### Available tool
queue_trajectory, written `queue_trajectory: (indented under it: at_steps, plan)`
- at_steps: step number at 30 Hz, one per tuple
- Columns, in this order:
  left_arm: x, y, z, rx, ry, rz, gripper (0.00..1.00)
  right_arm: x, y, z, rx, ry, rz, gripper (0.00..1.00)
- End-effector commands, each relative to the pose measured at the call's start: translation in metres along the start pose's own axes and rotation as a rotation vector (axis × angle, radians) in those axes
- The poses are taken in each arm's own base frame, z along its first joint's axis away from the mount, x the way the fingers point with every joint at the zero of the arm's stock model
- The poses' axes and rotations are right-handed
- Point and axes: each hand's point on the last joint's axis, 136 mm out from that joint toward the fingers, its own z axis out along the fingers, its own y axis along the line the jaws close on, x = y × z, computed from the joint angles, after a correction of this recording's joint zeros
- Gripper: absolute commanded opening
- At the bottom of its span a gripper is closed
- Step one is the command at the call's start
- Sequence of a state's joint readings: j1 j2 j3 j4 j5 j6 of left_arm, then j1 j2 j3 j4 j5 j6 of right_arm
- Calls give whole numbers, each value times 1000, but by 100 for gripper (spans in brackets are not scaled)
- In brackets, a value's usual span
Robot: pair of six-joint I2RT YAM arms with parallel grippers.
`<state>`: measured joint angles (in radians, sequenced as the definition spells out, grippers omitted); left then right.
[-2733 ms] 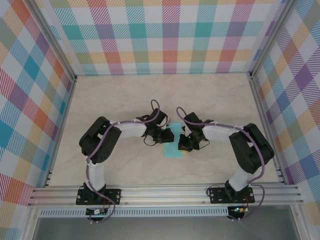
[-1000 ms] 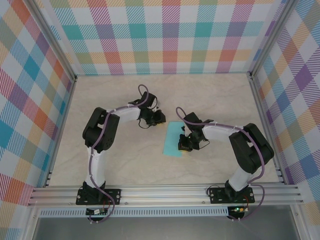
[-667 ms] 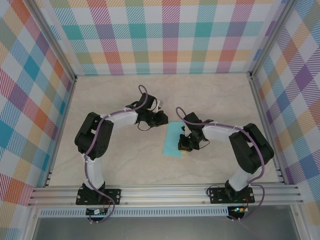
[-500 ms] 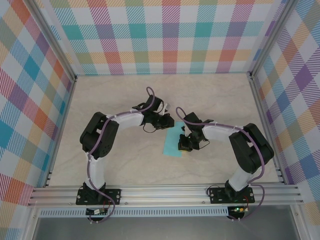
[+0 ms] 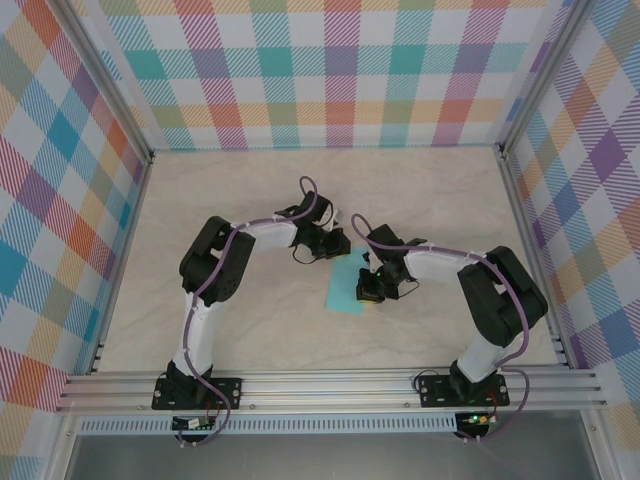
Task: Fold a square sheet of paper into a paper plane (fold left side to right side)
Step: First fold the square sheet of paper in half at the center of the table, then fold the triangle a second time at the center of the table.
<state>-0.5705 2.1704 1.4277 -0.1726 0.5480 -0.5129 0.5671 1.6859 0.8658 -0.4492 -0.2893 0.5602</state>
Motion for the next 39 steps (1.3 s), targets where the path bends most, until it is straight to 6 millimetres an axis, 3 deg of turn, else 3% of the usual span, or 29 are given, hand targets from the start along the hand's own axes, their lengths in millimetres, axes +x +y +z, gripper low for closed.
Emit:
queue_trajectory:
  at_steps: [1,8,16,20,24,27,30,33,36,39]
  plan:
    - [-23,37,-2,-58,-53,-58,15,35,-65,13,264,110,50,7]
    - [-47,51,-6,-74,-76,-82,15,37,-67,13,269,120,44,7]
    - [-59,63,-17,-84,-93,-103,16,38,-65,13,252,114,41,7]
    - [-67,40,-47,-52,-136,-57,20,32,-52,11,194,84,8,7]
    - [-71,12,-99,-49,-219,14,25,17,-33,-3,139,30,-79,10]
    - [-53,3,-130,-63,-238,27,29,1,-17,-25,115,-28,-162,18]
    - [-22,-4,-146,-38,-232,23,31,-14,12,-54,27,-119,-249,32]
    - [13,-16,-143,26,-222,19,31,-25,26,-84,-7,-228,-292,48]
    - [49,-28,-126,65,-159,17,30,-34,22,-106,4,-317,-268,65]
    - [74,-44,-105,104,-108,21,29,-37,16,-115,-22,-353,-196,77]
